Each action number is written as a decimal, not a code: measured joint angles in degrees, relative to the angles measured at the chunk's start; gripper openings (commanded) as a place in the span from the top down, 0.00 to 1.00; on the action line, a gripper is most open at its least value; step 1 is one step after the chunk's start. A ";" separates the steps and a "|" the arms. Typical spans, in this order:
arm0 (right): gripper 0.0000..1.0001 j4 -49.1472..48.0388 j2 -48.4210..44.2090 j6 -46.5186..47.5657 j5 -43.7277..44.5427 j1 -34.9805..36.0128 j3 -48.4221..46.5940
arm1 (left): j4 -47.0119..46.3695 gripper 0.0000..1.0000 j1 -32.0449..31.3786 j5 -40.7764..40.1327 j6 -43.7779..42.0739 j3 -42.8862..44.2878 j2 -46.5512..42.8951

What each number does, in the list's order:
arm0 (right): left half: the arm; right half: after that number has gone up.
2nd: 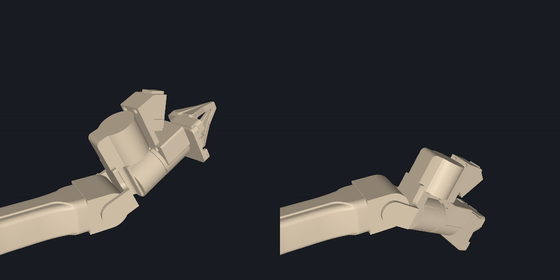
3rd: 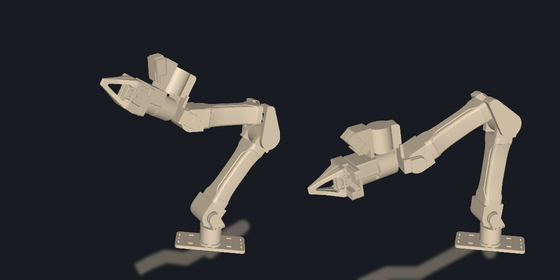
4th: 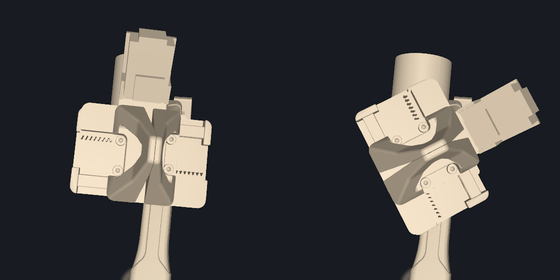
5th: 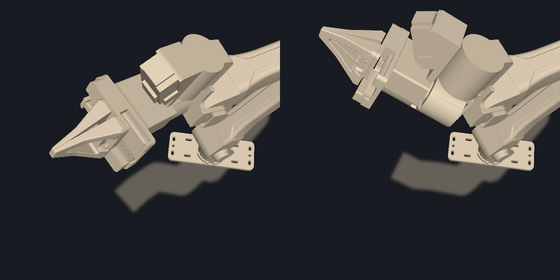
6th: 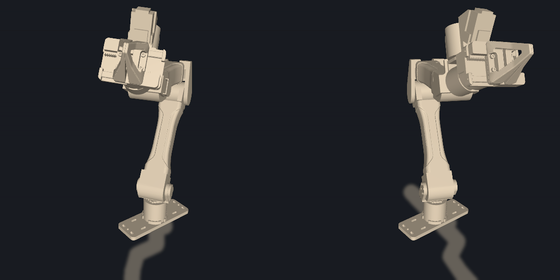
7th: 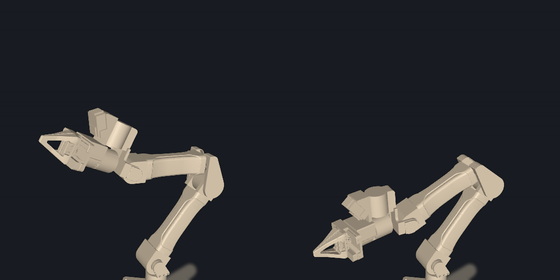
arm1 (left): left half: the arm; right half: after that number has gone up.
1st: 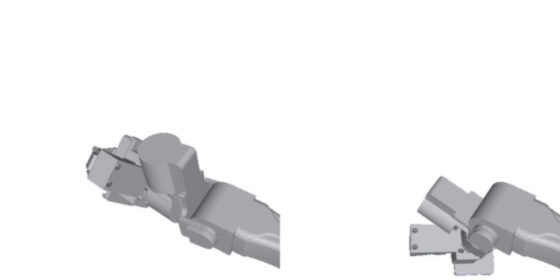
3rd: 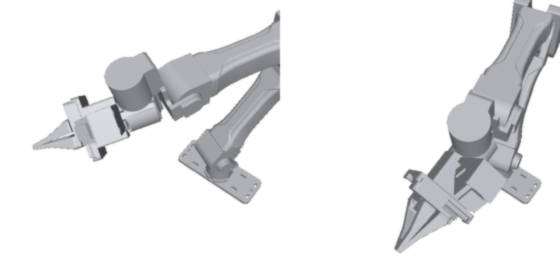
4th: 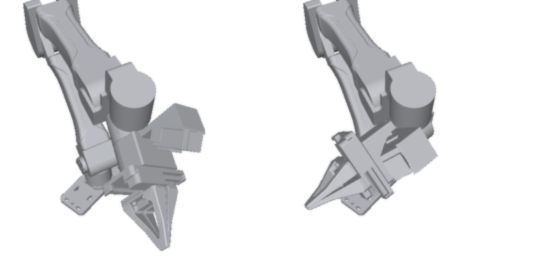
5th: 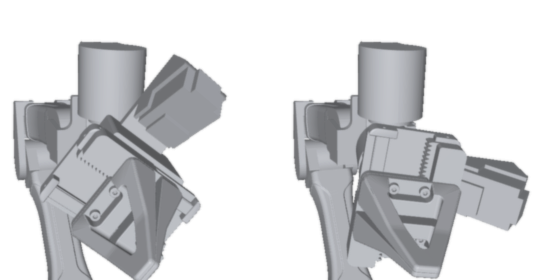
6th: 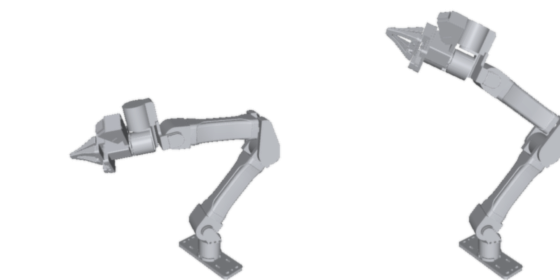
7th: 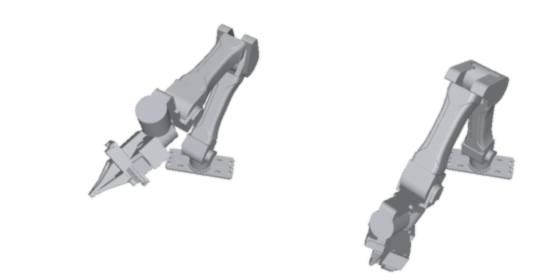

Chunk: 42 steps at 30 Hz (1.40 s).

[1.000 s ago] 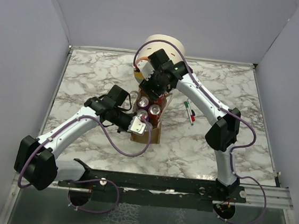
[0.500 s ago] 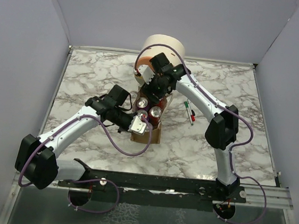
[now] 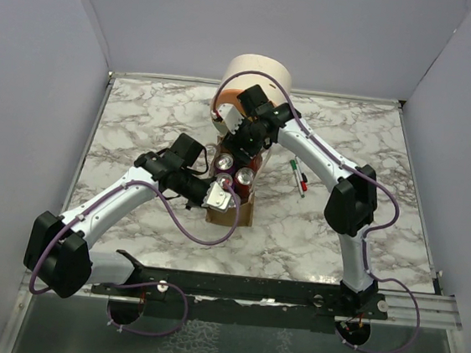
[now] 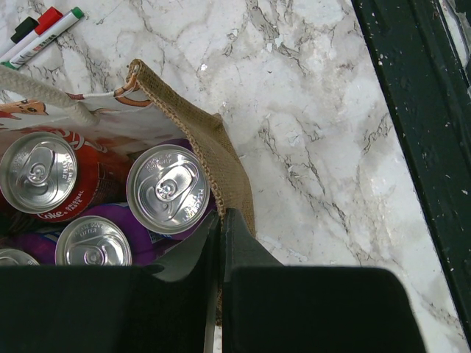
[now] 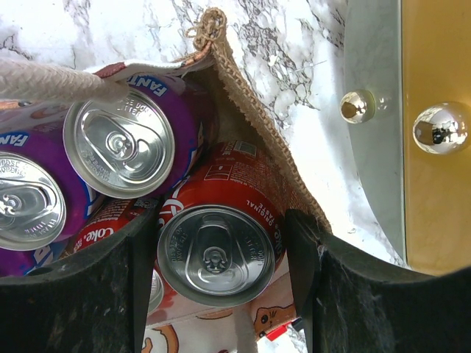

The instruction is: Place the beverage into the canvas bag

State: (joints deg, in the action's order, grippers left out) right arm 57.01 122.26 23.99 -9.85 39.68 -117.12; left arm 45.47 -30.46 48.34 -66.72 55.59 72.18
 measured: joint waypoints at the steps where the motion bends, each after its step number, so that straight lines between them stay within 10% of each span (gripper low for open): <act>1: 0.69 0.00 -0.02 0.09 -0.02 -0.02 0.00 | 0.00 1.00 0.00 0.00 -0.02 0.00 0.00; 28: 0.21 -1.11 -1.86 1.16 -1.18 0.00 2.29 | -0.87 1.00 0.00 -0.07 2.58 -0.02 -0.04; 36: 0.27 -0.83 -2.05 1.22 -1.84 0.00 -0.50 | -1.01 1.00 0.00 -0.11 3.21 -0.07 -0.07; 42: 0.52 -0.85 -2.67 1.88 -1.81 -0.02 -0.72 | -0.98 1.00 0.00 -0.13 3.37 -0.07 -0.07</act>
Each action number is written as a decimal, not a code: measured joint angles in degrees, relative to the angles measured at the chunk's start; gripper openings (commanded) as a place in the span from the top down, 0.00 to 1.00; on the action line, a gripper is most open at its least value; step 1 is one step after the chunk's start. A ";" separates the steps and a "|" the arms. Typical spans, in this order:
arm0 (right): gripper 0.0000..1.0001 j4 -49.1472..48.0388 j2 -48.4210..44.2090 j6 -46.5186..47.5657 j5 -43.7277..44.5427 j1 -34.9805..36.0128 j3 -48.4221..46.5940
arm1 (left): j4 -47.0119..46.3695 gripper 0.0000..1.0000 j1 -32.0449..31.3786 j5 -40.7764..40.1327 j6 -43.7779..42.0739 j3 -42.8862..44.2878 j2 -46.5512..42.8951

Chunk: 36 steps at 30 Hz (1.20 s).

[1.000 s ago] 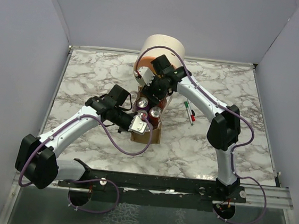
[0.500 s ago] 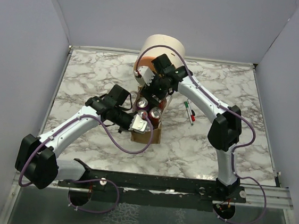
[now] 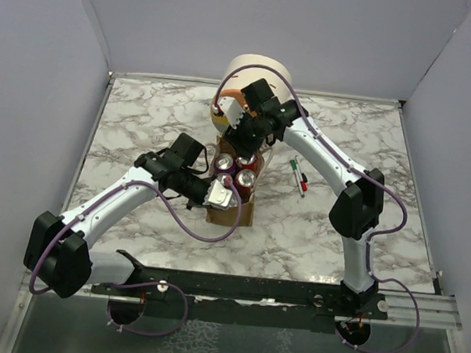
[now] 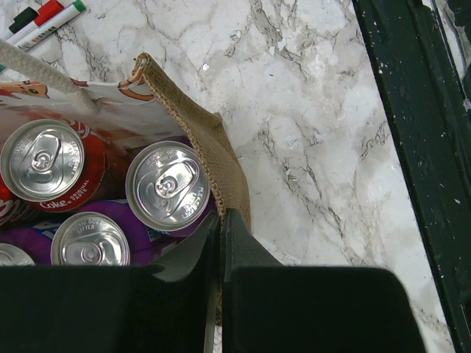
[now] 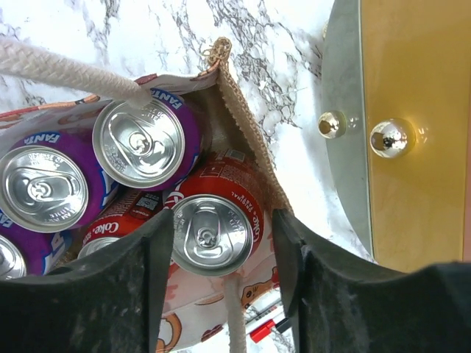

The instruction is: Place the beverage into the canvas bag

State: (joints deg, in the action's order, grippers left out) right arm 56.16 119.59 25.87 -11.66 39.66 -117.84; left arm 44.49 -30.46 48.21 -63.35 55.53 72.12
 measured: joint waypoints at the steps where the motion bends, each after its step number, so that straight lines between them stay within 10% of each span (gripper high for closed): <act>1: 0.55 0.00 -0.17 0.04 0.07 -0.02 0.02 | 0.00 1.00 0.00 0.00 0.00 0.00 0.00; 12: 0.78 0.55 -1.95 1.22 0.28 -0.04 1.03 | 0.00 1.00 0.00 -0.02 -0.09 0.00 0.02; 36: 0.84 -2.29 -1.60 2.49 4.79 -0.02 7.23 | -0.02 1.00 0.00 -0.02 -0.22 0.09 0.17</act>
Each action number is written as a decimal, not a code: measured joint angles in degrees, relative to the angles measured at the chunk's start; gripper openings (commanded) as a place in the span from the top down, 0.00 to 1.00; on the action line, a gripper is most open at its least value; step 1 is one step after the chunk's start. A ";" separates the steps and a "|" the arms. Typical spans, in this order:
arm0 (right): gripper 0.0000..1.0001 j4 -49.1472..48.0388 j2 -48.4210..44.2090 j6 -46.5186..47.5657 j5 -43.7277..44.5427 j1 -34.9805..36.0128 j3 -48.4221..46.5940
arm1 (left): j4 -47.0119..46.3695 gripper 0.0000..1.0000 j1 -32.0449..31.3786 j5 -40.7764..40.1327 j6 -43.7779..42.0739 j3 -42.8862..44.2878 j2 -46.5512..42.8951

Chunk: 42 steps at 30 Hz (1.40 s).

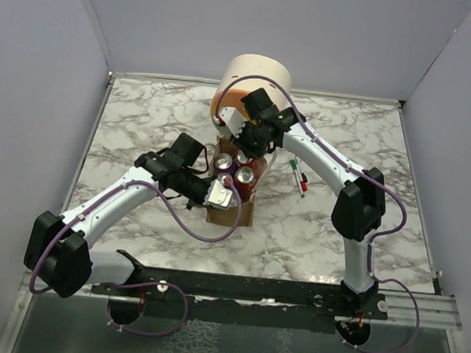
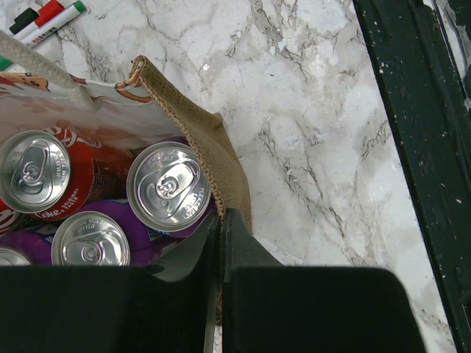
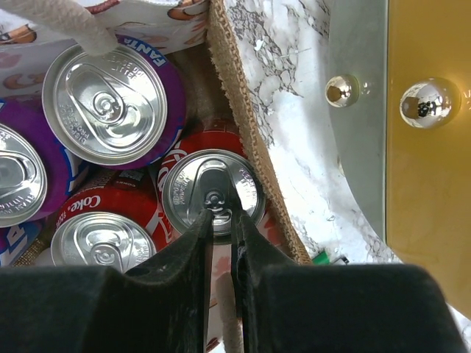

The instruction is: Place the beverage into the canvas bag

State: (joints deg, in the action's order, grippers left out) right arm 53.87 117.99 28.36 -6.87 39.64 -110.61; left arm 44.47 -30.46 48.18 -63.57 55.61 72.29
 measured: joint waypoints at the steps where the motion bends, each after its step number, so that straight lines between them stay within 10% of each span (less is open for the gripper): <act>1: 0.83 -0.07 0.02 0.00 0.15 0.00 0.00 | 0.00 1.00 0.00 0.00 0.00 0.00 0.00; 18: 0.61 1.01 -1.79 -2.19 -6.05 -0.70 -4.74 | -0.92 0.97 -0.07 -1.57 6.14 0.92 0.15; 28: 0.54 0.28 -13.42 -5.22 -10.93 -5.14 -5.46 | 0.46 0.77 -0.31 -3.41 9.99 5.53 1.07; 42: 0.36 -7.82 -33.46 -10.19 -15.26 -29.66 17.05 | -2.51 0.61 0.33 -6.88 18.32 11.34 -0.74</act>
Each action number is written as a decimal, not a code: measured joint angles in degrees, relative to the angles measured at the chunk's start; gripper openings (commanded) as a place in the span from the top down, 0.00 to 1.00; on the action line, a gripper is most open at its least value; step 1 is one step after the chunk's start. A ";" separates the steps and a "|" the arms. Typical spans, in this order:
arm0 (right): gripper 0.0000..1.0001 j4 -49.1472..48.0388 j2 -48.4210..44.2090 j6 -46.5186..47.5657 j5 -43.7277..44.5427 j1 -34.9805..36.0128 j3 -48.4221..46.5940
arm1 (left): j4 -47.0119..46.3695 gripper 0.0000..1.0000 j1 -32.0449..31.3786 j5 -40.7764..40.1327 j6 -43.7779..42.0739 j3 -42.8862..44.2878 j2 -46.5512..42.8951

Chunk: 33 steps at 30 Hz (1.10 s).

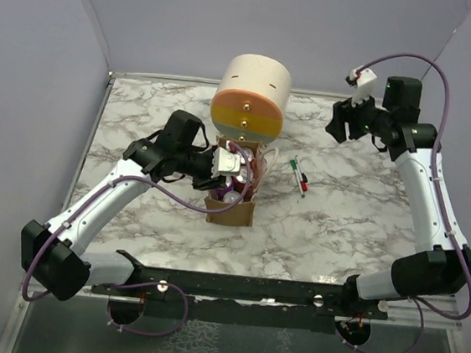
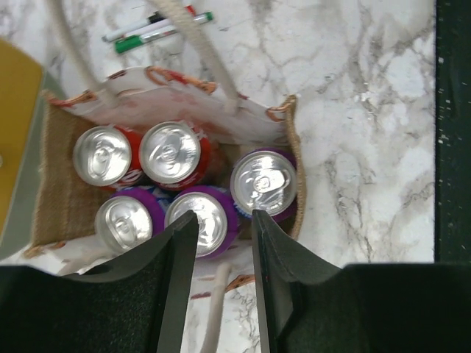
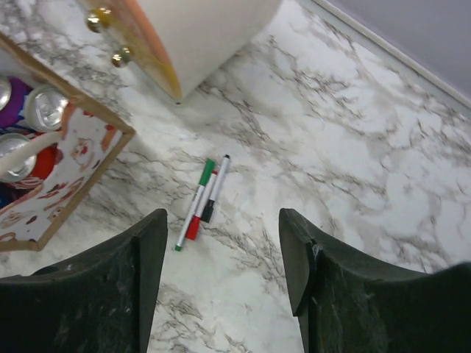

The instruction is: Place the beverage into the canvas bag

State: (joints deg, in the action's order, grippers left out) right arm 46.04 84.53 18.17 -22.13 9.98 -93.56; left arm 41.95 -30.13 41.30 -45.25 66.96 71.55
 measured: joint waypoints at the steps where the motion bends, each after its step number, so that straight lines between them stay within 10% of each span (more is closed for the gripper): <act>1: 0.33 -0.61 -1.11 -0.50 0.11 -1.75 1.75 | -0.63 0.59 0.24 -1.11 1.16 0.20 -0.44; 13: 0.17 -5.62 -5.42 -3.37 4.09 -8.20 10.40 | -12.57 0.02 8.96 -25.03 19.21 0.98 -3.23; 19: 0.01 -5.79 -2.75 -3.32 4.07 -8.17 9.40 | -18.97 0.01 16.57 -34.71 27.43 0.24 -4.76; 33: 0.00 -8.41 -0.55 -3.61 3.65 -8.20 7.50 | -33.90 0.01 24.65 -48.48 35.74 -6.82 -5.88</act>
State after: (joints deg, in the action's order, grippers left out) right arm 37.63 83.99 14.57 -18.48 1.78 -86.06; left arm 8.05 -5.48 -7.18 -9.52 60.14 65.67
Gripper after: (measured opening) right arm 0.994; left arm 0.992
